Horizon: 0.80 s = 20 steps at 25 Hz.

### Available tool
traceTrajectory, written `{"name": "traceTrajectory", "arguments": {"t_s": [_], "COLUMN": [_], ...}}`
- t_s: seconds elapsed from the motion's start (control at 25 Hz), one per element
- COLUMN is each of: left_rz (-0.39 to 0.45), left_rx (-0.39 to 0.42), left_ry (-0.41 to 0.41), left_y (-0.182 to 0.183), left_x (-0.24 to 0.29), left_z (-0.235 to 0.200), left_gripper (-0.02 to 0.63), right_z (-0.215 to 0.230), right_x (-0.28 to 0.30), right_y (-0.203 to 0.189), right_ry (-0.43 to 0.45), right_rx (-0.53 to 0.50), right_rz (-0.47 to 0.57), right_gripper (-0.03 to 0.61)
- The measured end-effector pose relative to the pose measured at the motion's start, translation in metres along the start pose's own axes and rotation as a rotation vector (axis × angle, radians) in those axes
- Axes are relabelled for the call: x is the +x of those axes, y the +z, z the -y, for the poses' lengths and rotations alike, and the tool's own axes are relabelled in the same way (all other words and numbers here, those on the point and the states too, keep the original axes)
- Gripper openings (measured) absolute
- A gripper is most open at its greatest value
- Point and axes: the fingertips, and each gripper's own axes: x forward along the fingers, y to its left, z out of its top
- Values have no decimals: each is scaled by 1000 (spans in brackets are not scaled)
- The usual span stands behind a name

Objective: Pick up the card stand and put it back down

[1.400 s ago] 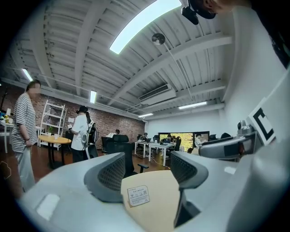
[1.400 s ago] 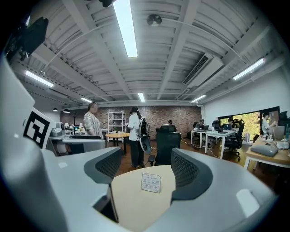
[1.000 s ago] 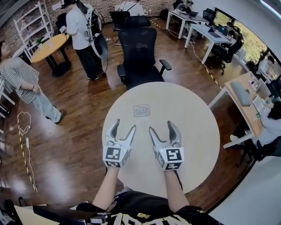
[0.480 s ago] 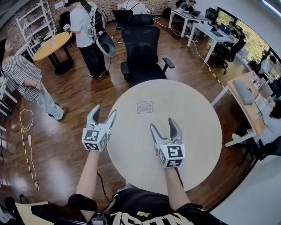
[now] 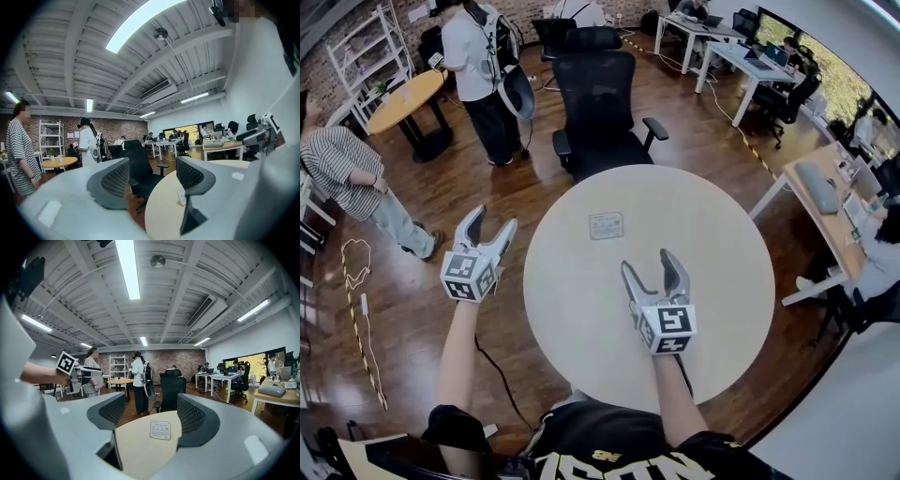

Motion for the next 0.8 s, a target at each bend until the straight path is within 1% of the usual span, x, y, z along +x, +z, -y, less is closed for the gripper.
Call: {"name": "traceTrajectory", "arguments": {"t_s": [0.32,0.44,0.6,0.8], "left_rz": [-64,-90,-160,-215], "left_rx": [100,122,165,204], "left_ry": [-66,-140,-239,-337], "left_y": [9,6,-13,-33], "left_x": [9,16,24,40], "left_z": [-35,-39,-41,-38], "left_gripper": [313,337,361,412], "right_z": [13,20,29,40], "right_x": [0,1,3,5], "right_y": [-7,-13,-22,-33], "right_ry": [-23,-32,-52,-75], "right_rx": [6,14,24,38], "right_rz": [-10,-21,-36,-57], "right_gripper": [351,351,351,351]}}
